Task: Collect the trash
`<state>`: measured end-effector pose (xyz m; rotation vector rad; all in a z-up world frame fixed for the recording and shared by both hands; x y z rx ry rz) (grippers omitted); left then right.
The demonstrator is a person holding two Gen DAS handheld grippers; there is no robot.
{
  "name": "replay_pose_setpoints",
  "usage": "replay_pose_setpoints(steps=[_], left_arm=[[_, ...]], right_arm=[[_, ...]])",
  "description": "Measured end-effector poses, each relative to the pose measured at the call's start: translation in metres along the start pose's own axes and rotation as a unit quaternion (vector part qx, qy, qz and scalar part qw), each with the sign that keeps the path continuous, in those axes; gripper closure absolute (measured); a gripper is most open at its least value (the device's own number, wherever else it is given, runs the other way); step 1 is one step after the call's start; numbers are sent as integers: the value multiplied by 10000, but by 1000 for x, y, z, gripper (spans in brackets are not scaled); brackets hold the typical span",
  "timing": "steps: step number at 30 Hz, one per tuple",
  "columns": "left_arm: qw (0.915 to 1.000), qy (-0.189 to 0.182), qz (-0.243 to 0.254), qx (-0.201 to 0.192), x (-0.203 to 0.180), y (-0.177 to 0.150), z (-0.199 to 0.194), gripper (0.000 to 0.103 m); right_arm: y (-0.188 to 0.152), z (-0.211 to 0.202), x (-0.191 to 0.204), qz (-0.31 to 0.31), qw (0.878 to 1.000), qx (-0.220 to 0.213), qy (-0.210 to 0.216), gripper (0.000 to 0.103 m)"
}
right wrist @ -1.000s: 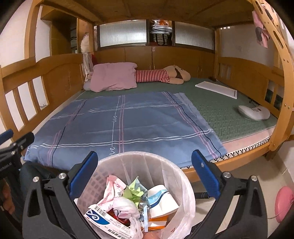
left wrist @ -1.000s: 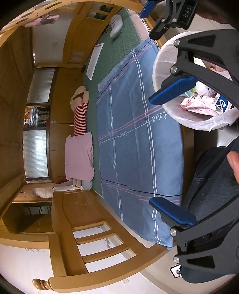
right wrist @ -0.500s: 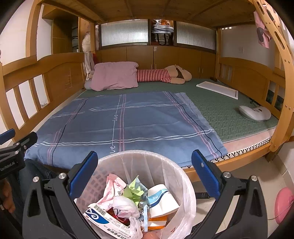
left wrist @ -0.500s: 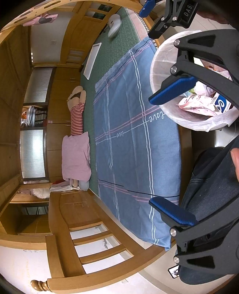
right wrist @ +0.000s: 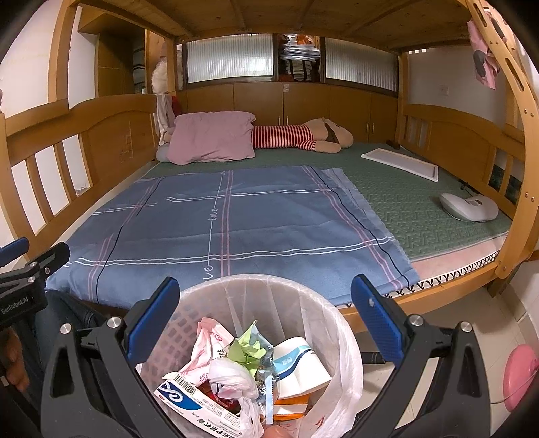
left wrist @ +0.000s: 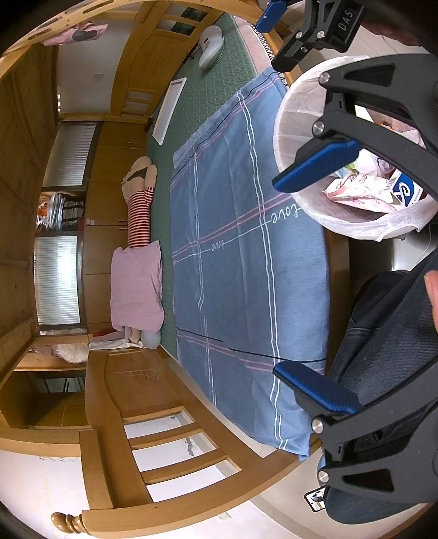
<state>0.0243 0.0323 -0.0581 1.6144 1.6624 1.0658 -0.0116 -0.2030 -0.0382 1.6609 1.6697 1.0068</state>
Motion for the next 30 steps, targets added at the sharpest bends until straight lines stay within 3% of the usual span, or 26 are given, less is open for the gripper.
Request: replay_pose_setpoints(steps=[30], left_arm=[[10000, -3, -18, 71, -7, -5, 1, 3]], right_arm=[[-2, 5, 3, -12, 10000, 41, 52, 3]])
Point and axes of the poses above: each gripper's, at about its wrist camera, not at the fingertips, and z roughly the way its jaws point, x to its left, y to its top, the point moved 6 cm from there along z, roughly the way its jaws point, and after that the axes turned 7 degrees about y, right-handed, at the moved point
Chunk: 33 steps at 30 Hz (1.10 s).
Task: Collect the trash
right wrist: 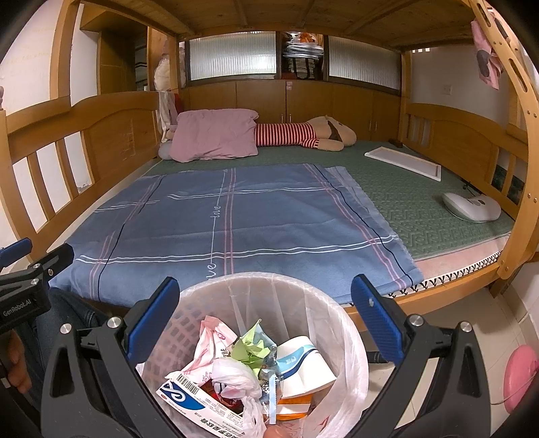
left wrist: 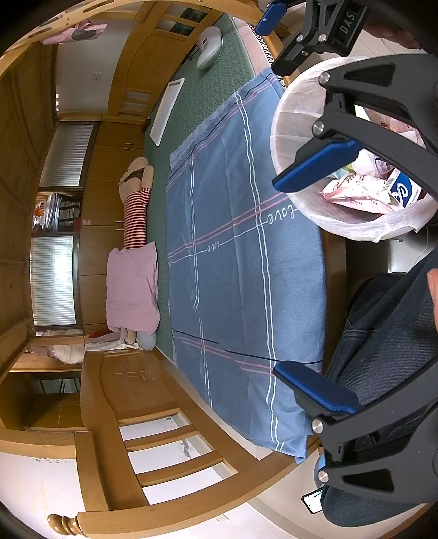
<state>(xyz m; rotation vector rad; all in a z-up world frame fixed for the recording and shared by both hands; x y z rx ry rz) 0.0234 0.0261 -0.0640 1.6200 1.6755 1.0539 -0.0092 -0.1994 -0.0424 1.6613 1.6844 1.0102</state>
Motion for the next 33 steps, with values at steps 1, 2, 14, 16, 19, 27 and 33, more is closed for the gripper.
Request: replay_pose_setpoints(steps=[1, 2, 14, 16, 19, 27, 33], left_arm=[[10000, -1, 0, 1, 0, 0, 0, 3], [10000, 1, 0, 0, 1, 1, 0, 3], [10000, -14, -8, 47, -2, -2, 1, 3], [10000, -19, -9, 58, -3, -3, 1, 3], [10000, -31, -25, 58, -5, -4, 0, 3], [10000, -28, -31, 83, -5, -4, 1, 3], [9999, 6, -69, 74, -3, -3, 1, 3]], right_arm=[[0, 0, 0, 4, 10000, -2, 3, 3], [0, 1, 0, -1, 10000, -2, 3, 3], [-1, 2, 0, -16, 10000, 4, 7, 3], [-1, 2, 0, -14, 10000, 7, 6, 3], [-1, 2, 0, -5, 10000, 0, 0, 3], [-1, 3, 0, -18, 10000, 10, 15, 3], [0, 5, 0, -22, 10000, 35, 37, 3]])
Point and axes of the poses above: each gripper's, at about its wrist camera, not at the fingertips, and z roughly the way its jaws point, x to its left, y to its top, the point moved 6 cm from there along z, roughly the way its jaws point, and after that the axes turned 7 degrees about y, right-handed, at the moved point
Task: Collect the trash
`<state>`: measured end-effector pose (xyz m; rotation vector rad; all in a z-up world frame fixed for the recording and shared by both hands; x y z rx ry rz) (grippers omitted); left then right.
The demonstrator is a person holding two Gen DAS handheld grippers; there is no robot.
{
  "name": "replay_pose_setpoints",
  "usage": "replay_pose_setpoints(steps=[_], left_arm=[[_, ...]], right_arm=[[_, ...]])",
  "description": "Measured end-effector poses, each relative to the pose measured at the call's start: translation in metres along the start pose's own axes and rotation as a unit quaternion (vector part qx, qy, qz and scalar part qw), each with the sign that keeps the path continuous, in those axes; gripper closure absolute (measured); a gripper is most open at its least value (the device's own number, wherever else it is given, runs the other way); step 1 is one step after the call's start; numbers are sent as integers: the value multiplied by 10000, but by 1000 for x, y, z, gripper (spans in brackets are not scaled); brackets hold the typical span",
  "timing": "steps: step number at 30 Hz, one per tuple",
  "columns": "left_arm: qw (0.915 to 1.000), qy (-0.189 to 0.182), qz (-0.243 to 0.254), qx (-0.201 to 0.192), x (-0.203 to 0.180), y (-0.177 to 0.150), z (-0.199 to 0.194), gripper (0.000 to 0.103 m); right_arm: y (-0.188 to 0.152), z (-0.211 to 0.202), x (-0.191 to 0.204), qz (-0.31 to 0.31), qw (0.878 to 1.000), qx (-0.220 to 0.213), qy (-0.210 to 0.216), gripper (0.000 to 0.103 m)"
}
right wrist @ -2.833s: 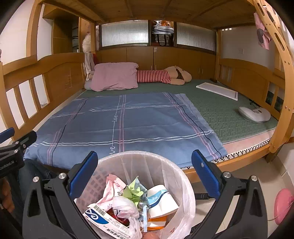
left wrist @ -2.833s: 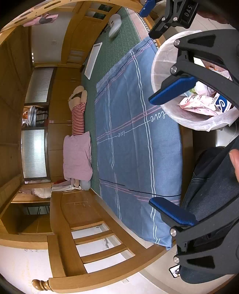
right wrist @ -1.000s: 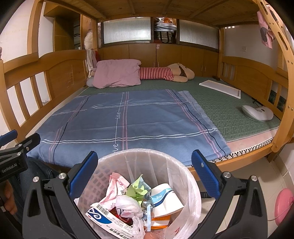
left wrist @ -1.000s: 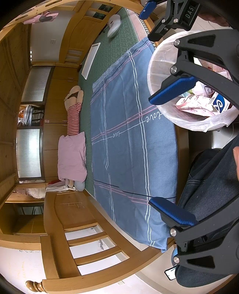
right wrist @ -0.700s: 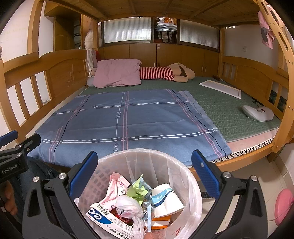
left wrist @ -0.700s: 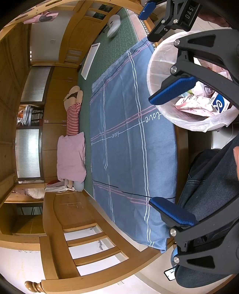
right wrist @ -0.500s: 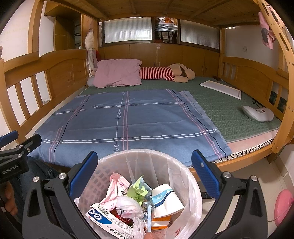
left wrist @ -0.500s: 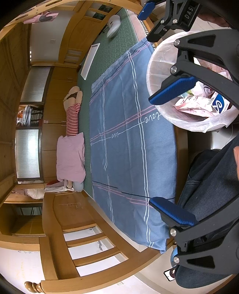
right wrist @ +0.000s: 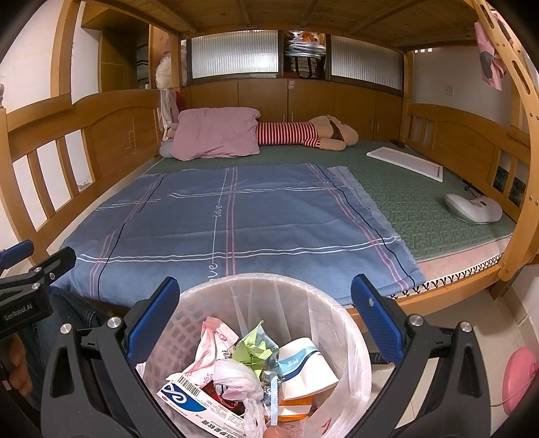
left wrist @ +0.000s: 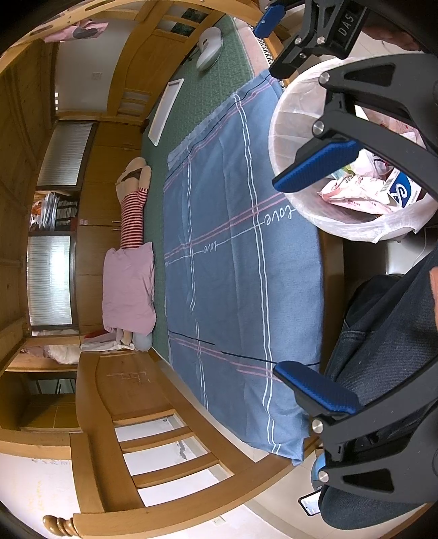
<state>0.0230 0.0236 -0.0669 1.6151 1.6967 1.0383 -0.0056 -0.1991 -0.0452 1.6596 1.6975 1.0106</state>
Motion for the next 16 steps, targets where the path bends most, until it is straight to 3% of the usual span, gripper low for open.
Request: replay_pose_setpoints(steps=[16], left_arm=[[9998, 9, -144, 119, 4, -1, 5, 3]], right_arm=[[0, 4, -4, -19, 10000, 36, 55, 3]])
Point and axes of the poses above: each gripper's, at about its wrist camera, not at the fingertips, and z roughly the way its jaws point, x to its left, y to its top, the point moved 6 cm from there along z, roughly the way its jaws point, and after that the axes turned 7 degrees about y, right-handed, at the moved point
